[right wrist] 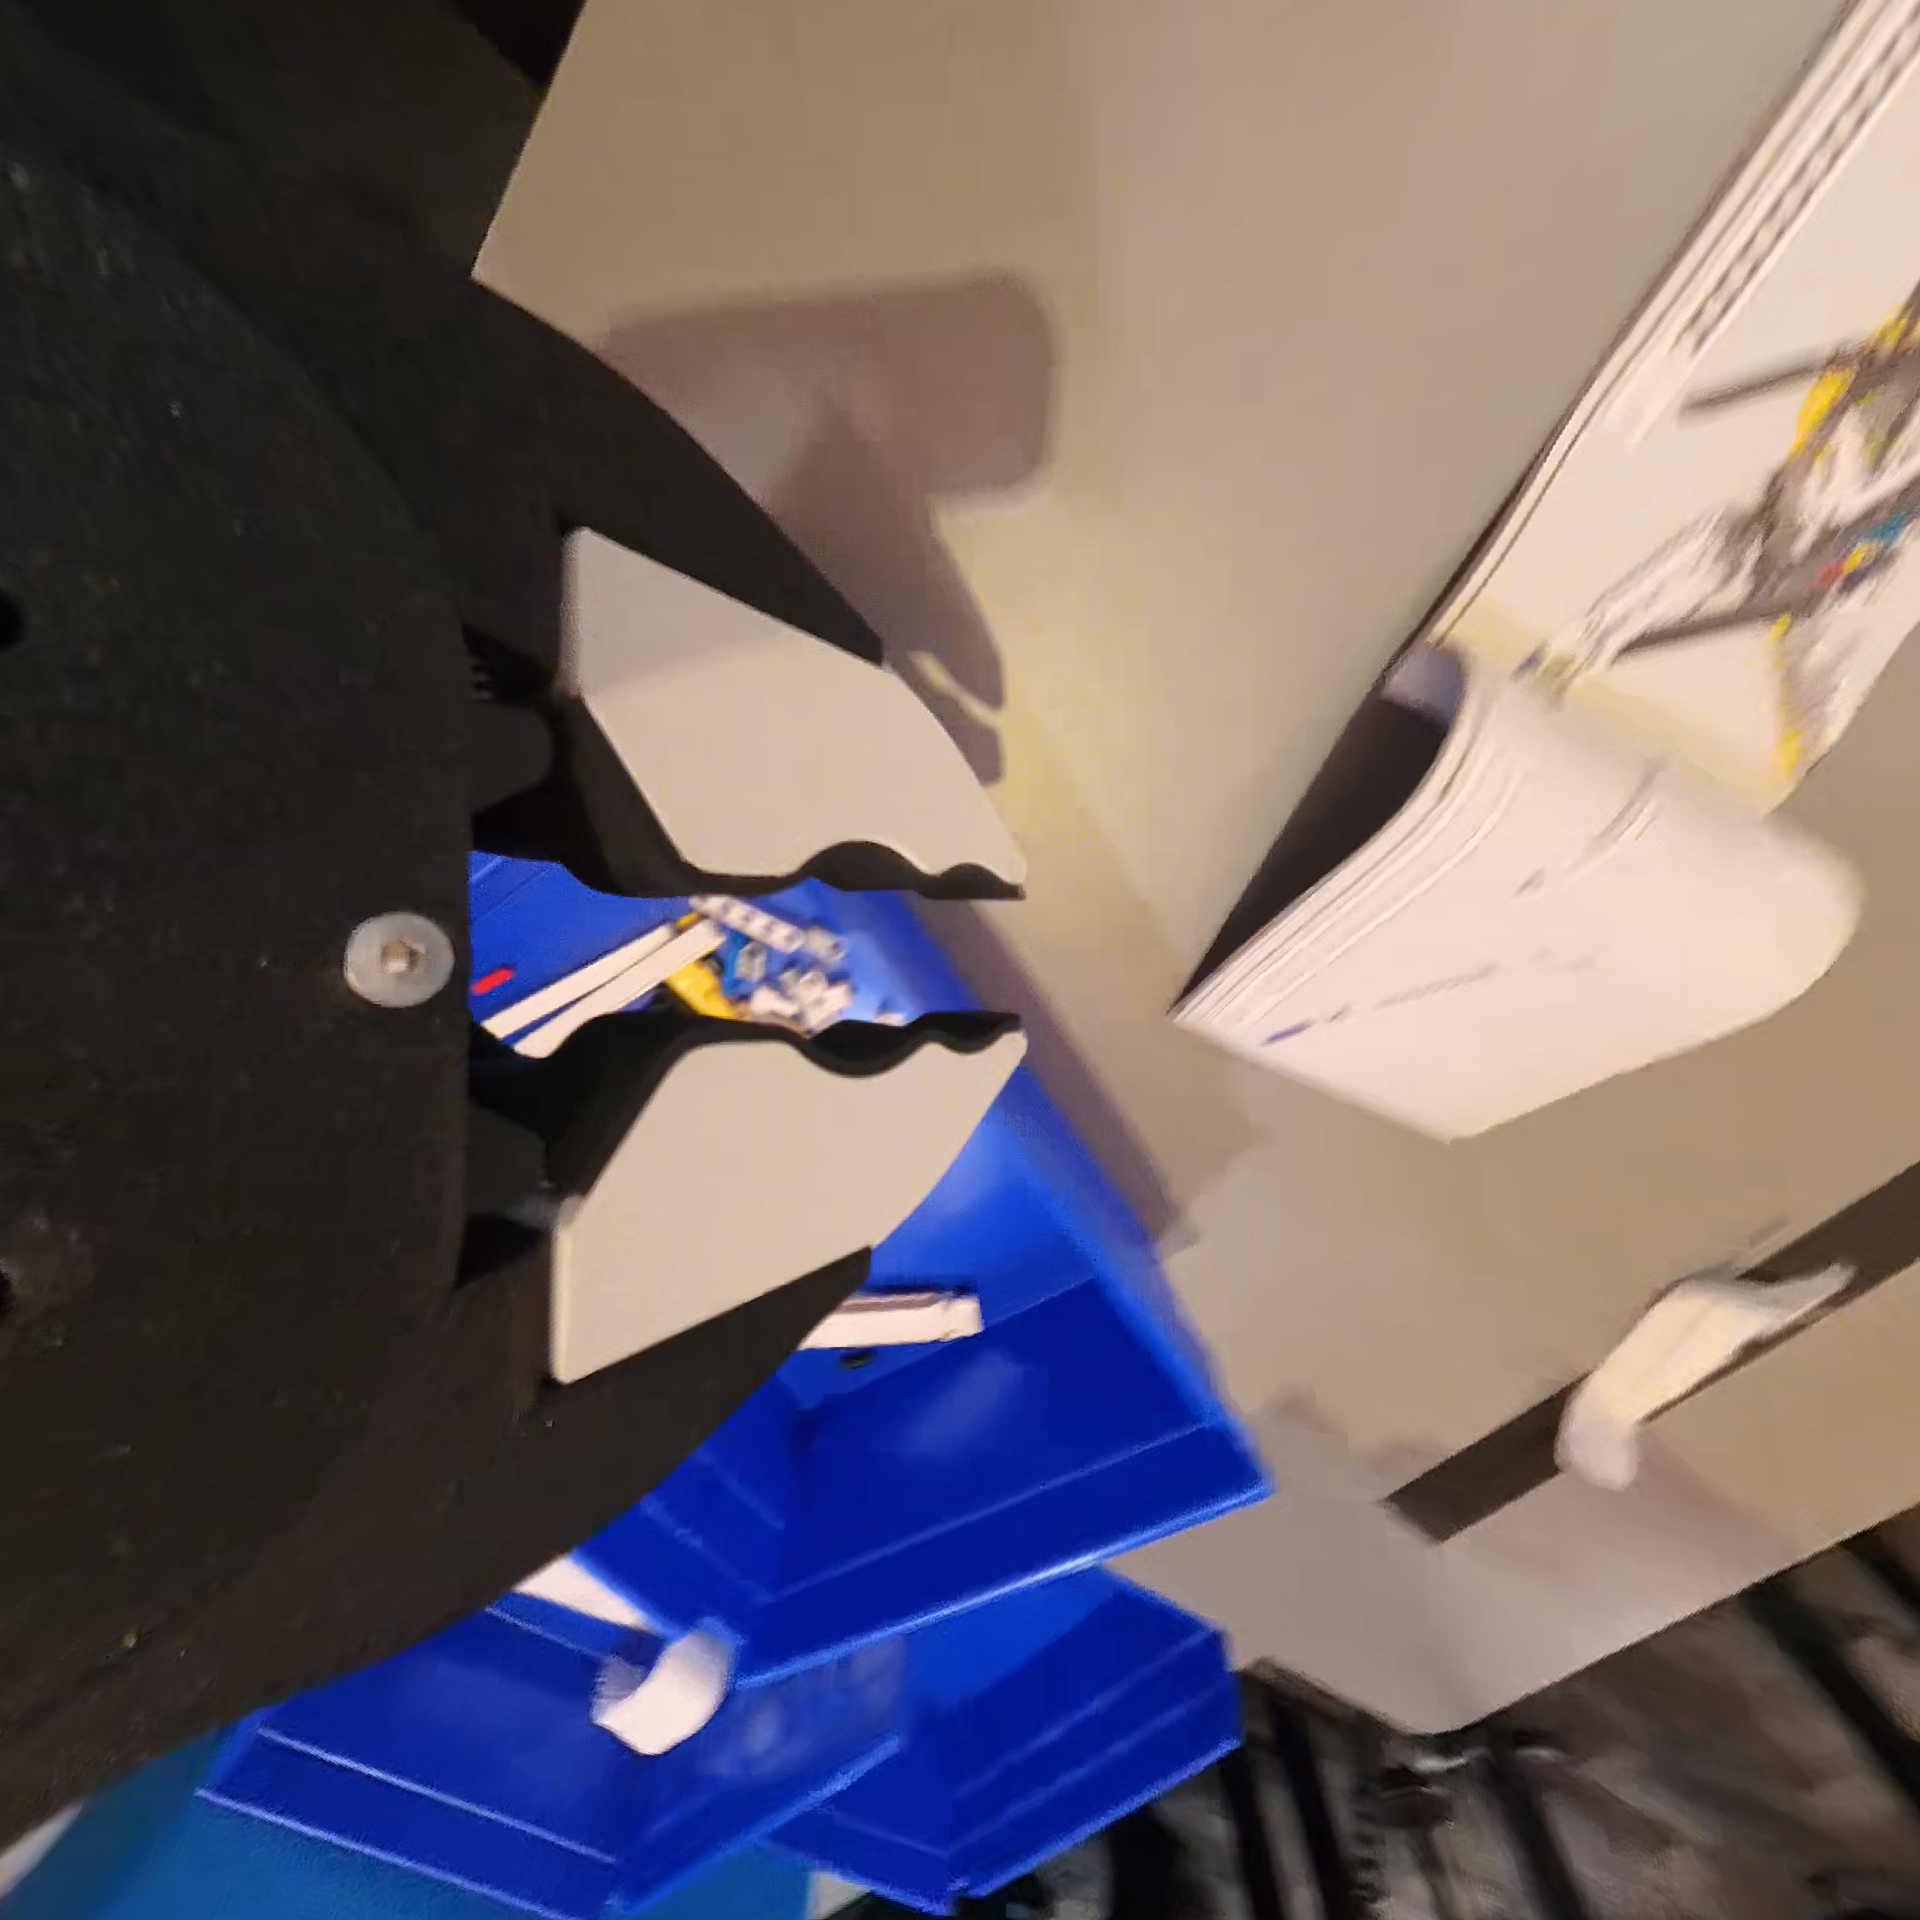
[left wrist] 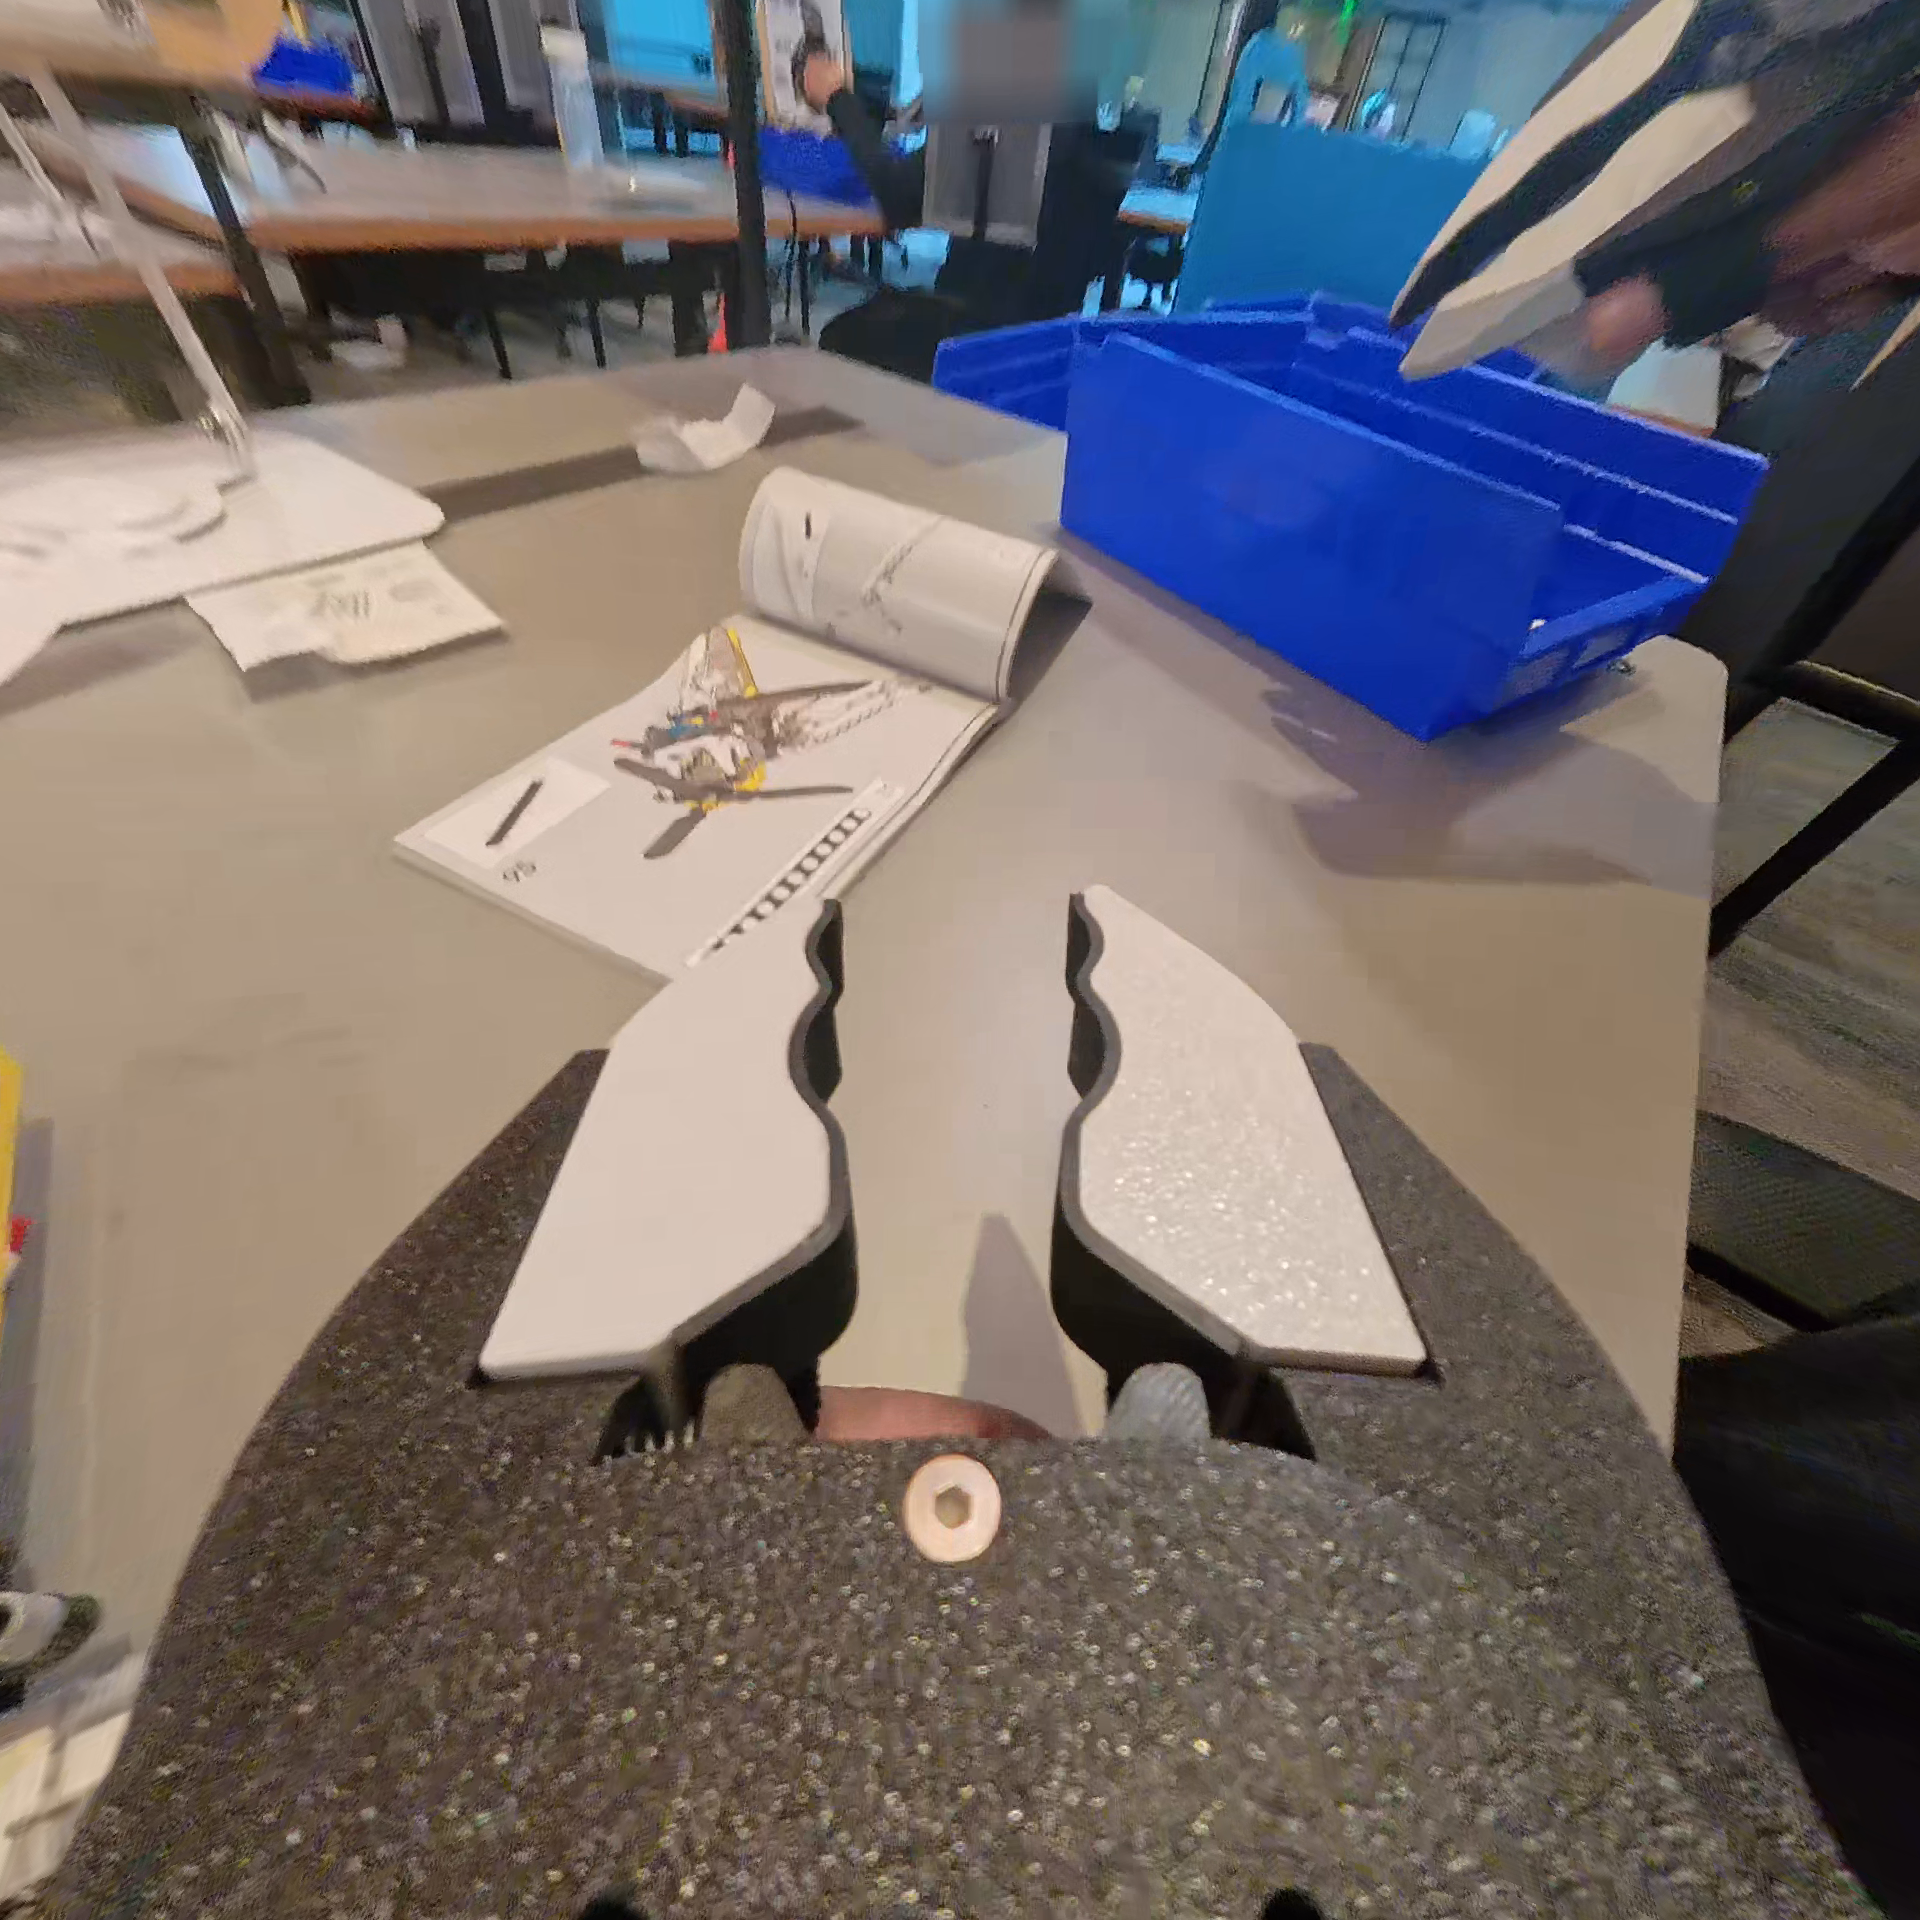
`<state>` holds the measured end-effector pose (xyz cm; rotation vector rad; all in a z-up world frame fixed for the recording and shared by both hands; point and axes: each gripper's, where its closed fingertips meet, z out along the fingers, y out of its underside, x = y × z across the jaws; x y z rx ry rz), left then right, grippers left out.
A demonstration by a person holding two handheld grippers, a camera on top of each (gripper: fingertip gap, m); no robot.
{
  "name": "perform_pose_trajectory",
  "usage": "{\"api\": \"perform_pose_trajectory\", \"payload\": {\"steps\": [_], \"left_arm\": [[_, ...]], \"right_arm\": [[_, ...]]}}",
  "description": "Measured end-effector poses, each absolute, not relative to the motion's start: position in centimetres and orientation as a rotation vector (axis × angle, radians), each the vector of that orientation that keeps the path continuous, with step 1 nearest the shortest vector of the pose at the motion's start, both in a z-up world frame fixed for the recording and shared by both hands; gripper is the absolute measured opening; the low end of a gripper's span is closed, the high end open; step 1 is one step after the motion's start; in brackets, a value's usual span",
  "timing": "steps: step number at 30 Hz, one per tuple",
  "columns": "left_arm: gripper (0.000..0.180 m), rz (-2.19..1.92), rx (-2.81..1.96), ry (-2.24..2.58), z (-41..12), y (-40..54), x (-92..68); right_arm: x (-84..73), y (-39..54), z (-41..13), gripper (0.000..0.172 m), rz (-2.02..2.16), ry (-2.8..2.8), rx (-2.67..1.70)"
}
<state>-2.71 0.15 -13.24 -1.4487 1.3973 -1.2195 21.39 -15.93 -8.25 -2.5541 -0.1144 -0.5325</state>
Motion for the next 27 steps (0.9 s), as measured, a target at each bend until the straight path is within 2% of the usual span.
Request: {"api": "perform_pose_trajectory", "payload": {"steps": [4, 9, 11, 19, 23, 27], "left_arm": [[0.041, -1.23, -1.594, 1.459, -14.9, -1.6, -2.7], [0.037, -0.906, -1.714, 1.591, -18.8, -0.4, -4.7], [0.03, -0.801, -1.741, 1.612, -19.7, 0.5, -5.8], [0.023, -0.434, -1.7, 1.613, -20.6, 6.1, -9.6], [0.033, -0.579, -1.662, 1.655, -19.8, 6.3, -10.0], [0.033, -1.037, -1.427, 1.573, -15.3, 1.6, -7.4]], "right_arm": [[16.1, -11.5, -9.3, 0.02, -0.432, -0.331, -2.51], [11.4, -8.1, -12.7, 0.02, -0.267, -0.492, -2.509], [10.8, -7.4, -13.7, 0.02, -0.237, -0.51, -2.515], [12.0, -6.9, -13.3, 0.02, -0.24, -0.515, -2.527], [12.7, -5.5, -12.4, 0.022, -0.23, -0.636, -2.491], [11.8, -2.2, -12.6, 0.029, -0.109, -0.819, -2.434]]}}
